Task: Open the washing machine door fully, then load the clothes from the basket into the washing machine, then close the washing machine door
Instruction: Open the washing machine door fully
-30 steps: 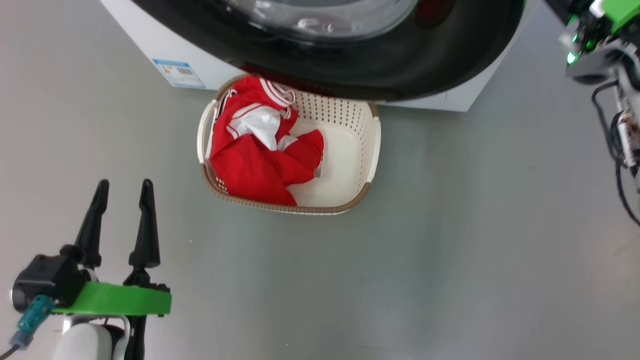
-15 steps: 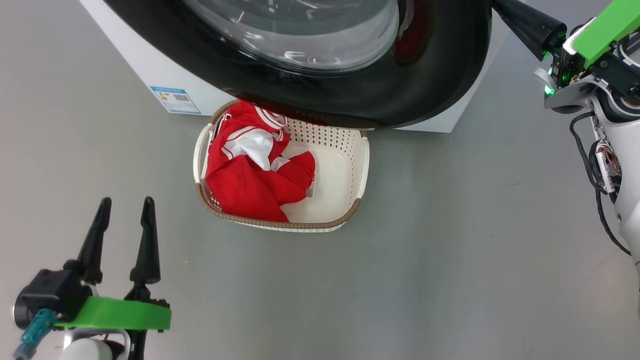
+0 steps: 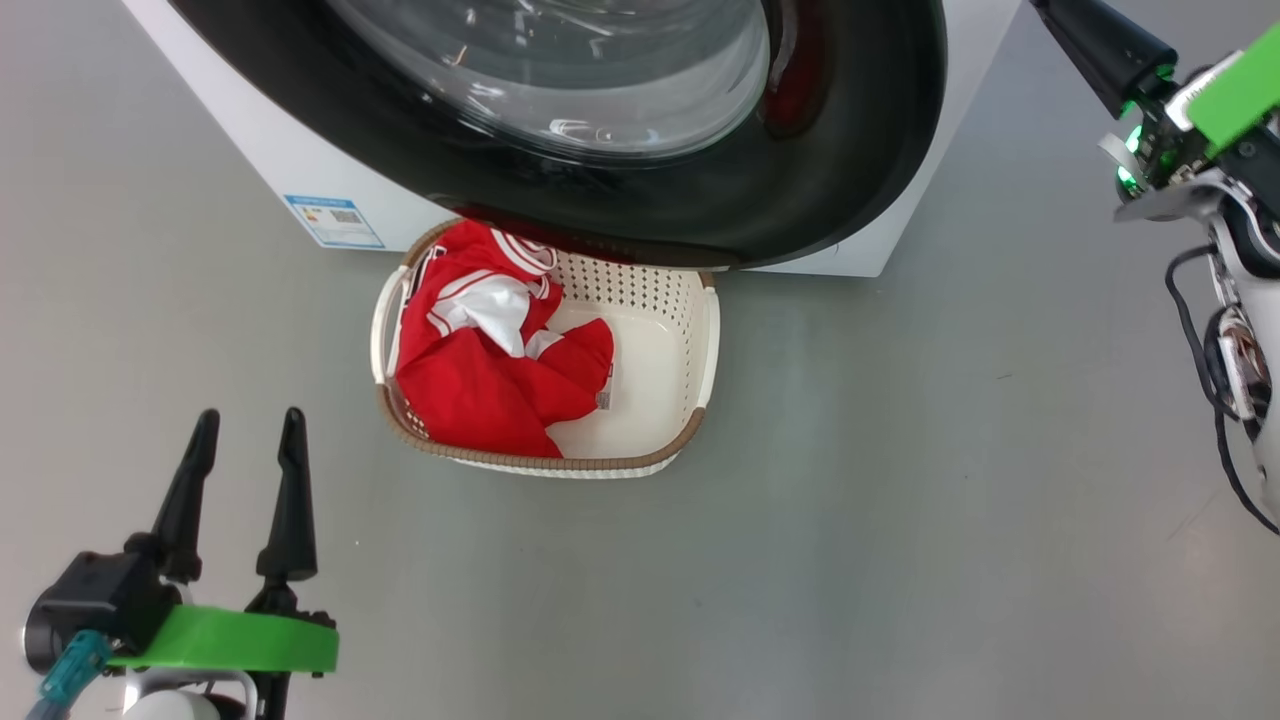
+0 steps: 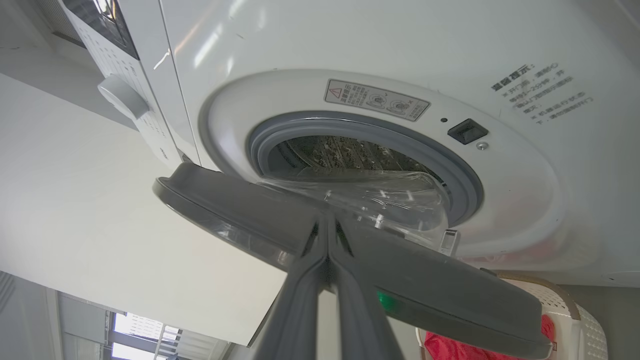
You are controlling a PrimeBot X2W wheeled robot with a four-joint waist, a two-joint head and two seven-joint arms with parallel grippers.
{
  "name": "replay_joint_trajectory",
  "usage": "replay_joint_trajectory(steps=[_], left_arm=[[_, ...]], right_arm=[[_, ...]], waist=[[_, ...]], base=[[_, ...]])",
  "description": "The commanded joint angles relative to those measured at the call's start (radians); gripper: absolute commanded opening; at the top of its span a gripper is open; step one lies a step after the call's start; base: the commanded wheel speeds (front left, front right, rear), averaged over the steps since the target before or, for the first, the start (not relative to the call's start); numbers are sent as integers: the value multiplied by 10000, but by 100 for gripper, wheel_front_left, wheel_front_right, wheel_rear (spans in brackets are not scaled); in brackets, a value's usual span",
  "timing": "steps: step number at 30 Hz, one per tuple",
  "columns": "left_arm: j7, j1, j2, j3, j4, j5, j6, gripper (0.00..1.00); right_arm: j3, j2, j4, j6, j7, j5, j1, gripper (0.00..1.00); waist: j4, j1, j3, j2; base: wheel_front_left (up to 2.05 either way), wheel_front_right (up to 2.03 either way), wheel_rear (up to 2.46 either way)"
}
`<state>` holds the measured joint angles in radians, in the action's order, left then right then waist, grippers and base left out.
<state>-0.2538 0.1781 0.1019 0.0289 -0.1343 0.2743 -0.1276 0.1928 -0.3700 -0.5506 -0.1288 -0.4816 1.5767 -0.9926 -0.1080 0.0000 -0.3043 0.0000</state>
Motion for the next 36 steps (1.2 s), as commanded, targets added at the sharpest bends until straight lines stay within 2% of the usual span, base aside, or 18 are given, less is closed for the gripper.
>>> replay_joint_trajectory(steps=[1,2,9,11,15,21,29,36], left_arm=[[-80,-73,306,-399,252,-98,-31,100],[-80,-88,310,-423,266,-98,-31,100],[-80,-191,360,-590,381,-120,-31,100],[-80,-197,367,-604,395,-124,-31,100],[-80,-212,390,-663,487,-139,-31,100],[-80,-205,416,-696,563,-146,-31,100],[-80,-257,440,-751,663,-157,-31,100],[-80,-250,420,-723,749,-152,-31,100]], right_arm=[[-3,-74,577,-19,70,-14,329,81],[-14,-128,871,-19,112,-49,506,100],[88,-437,3033,-19,786,-705,1923,100],[115,-481,3327,-19,957,-867,2130,100],[331,-764,4816,-19,2114,-2045,3196,100],[525,-1014,6135,-19,4080,-3758,4516,100],[899,-1226,6486,-19,6688,-6358,5983,100],[773,-694,6043,-19,7396,-8171,6893,100]], waist=[[35,0,32,0],[55,0,45,0],[233,0,88,0],[250,0,87,0],[312,0,26,0],[327,0,-30,0],[391,0,23,0],[395,0,-20,0]], base=[[0,0,0],[0,0,0],[0,0,0],[0,0,0],[0,0,0],[0,0,0],[0,0,0],[0,0,0]])
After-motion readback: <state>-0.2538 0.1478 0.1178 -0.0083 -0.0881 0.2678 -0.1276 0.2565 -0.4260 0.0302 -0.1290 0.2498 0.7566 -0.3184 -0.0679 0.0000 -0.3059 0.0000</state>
